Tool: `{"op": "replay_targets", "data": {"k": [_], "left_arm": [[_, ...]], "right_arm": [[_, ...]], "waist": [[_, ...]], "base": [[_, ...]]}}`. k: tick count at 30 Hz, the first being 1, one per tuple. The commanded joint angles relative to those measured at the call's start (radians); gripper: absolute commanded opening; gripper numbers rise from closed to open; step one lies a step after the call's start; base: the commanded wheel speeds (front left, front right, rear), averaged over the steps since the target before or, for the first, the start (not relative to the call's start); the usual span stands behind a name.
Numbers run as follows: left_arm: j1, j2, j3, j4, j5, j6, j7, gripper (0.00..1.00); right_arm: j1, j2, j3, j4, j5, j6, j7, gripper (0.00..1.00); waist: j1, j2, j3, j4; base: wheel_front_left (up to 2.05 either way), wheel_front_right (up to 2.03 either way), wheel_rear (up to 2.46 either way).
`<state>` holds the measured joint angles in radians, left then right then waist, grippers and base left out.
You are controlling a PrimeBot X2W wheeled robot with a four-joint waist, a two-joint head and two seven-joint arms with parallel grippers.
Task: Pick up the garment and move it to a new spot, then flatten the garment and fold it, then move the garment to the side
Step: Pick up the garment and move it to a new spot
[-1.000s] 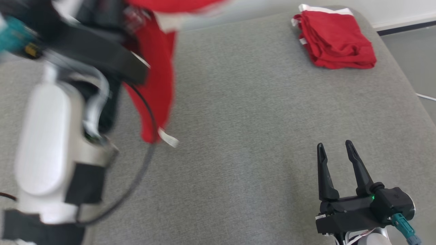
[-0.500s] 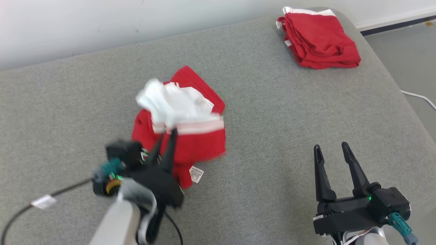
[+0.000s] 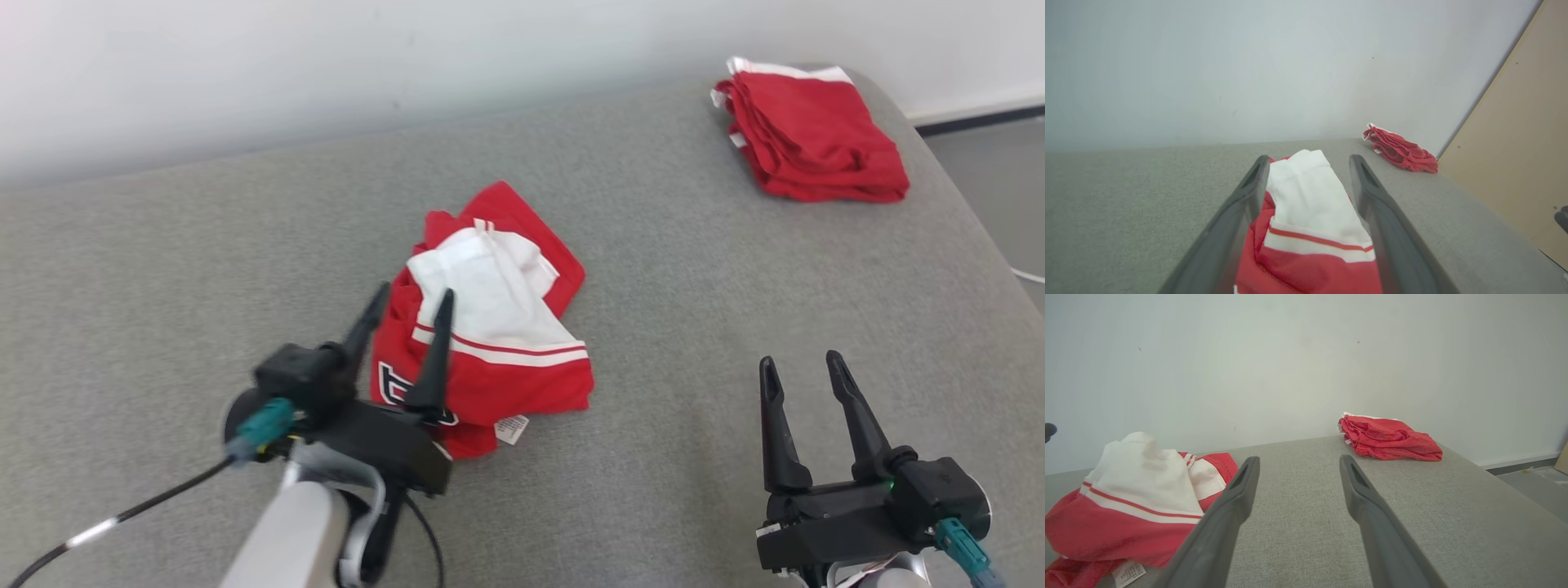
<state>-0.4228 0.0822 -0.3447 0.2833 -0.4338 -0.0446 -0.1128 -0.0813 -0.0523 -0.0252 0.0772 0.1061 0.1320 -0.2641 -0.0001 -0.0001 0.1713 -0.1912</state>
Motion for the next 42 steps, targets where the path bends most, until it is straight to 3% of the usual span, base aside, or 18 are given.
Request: {"op": "replay_targets", "data": {"k": [1, 15, 19, 31, 42], "left_arm": [[0.009, 0.011, 0.009, -0.010, -0.008, 0.003, -0.003, 1.00], [0.220, 0.195, 0.143, -0.166, 0.062, 0.119, -0.097, 1.00], [0.299, 0.217, 0.160, -0.189, 0.059, 0.140, -0.105, 1.00], [0.452, 0.198, 0.196, -0.216, 0.051, 0.189, -0.135, 1.00], [0.463, 0.189, 0.171, -0.189, 0.061, 0.180, -0.144, 1.00]], "right_arm": [[0.009, 0.004, 0.001, -0.001, -0.006, -0.003, 0.000, 1.00], [0.058, 0.004, -0.018, 0.006, -0.012, -0.003, 0.000, 1.00], [0.073, 0.004, -0.017, 0.009, -0.009, -0.003, 0.000, 1.00], [0.096, 0.004, -0.018, 0.024, -0.020, -0.003, 0.000, 1.00], [0.112, 0.004, -0.007, 0.042, -0.022, -0.003, 0.000, 1.00]], "waist": [[0.0001, 0.0001, -0.031, 0.032], [0.0001, 0.0001, -0.126, 0.126], [0.0001, 0.0001, -0.144, 0.143], [0.0001, 0.0001, -0.167, 0.179], [0.0001, 0.0001, -0.185, 0.184]], "base": [[0.00, 0.00, 0.00], [0.00, 0.00, 0.00], [0.00, 0.00, 0.00], [0.00, 0.00, 0.00], [0.00, 0.00, 0.00]]}}
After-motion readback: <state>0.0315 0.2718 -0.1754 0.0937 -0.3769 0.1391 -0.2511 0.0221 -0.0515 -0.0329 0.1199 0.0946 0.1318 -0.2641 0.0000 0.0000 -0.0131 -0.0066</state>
